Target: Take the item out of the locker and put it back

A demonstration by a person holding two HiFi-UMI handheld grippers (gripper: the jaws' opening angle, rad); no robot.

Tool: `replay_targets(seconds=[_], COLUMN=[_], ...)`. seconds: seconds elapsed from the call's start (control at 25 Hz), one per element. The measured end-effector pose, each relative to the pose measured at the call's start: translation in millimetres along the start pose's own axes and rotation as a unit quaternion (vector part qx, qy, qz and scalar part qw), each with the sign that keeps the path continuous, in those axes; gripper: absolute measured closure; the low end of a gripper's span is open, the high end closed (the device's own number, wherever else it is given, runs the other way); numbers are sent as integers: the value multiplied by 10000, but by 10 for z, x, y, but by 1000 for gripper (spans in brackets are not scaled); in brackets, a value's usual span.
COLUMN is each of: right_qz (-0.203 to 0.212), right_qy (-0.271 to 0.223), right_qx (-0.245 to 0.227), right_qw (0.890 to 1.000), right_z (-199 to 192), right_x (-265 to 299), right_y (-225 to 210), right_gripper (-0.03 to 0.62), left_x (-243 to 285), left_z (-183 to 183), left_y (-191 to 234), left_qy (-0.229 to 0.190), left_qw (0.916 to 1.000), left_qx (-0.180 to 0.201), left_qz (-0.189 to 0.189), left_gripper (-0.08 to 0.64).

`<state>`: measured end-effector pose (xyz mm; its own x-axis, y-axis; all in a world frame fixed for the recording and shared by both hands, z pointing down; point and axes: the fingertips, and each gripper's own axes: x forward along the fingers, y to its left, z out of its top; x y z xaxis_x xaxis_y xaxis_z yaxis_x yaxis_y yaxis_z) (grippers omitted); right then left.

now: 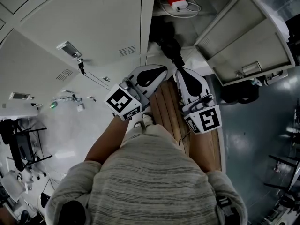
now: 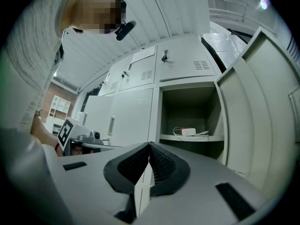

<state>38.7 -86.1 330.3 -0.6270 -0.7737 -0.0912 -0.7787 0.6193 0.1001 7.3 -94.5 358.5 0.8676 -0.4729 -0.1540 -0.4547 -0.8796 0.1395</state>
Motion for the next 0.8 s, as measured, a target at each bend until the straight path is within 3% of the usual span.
replay_targets(seconds=[0.36,0.8], right_qz=[-20,328], right_qy=[258,265], right_qx=[-82,31], right_qw=[9996,9991], right_z=[-101,-105], right_x=[-239,-367], right_y=[361,744], right_gripper=[568,568], left_x=[-271,-643], left_z=[-75,-88], left_y=[-299,-523], left_qy=[41,15], left_qw=[9999,9999], left_qx=[-7,71], left_qz=[-165,-93], left_gripper=[551,551])
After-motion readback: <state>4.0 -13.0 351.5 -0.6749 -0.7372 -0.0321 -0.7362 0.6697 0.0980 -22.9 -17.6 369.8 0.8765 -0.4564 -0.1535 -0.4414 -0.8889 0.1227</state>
